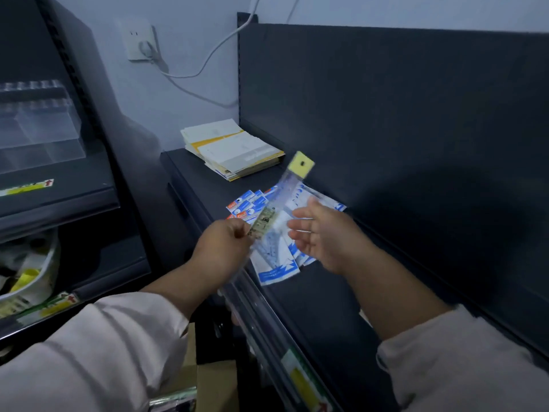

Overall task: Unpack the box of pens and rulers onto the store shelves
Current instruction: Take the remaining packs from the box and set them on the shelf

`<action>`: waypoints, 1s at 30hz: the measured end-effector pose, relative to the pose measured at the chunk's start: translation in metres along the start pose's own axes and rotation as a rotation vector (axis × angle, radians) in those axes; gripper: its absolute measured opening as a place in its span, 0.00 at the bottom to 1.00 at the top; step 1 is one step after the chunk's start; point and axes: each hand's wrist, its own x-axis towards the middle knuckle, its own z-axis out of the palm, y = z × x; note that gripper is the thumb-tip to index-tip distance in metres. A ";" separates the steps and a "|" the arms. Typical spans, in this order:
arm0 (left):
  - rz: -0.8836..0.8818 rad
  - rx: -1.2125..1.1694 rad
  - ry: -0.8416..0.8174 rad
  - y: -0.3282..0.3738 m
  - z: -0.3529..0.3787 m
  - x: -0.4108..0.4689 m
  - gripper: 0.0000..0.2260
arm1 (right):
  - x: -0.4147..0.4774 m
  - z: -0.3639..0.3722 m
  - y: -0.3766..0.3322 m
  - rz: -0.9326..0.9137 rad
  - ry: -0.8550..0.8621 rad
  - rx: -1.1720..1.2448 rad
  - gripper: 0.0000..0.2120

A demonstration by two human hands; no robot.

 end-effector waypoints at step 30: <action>-0.300 -0.704 -0.689 0.090 0.106 -0.056 0.06 | -0.118 -0.124 0.038 0.110 0.077 0.229 0.08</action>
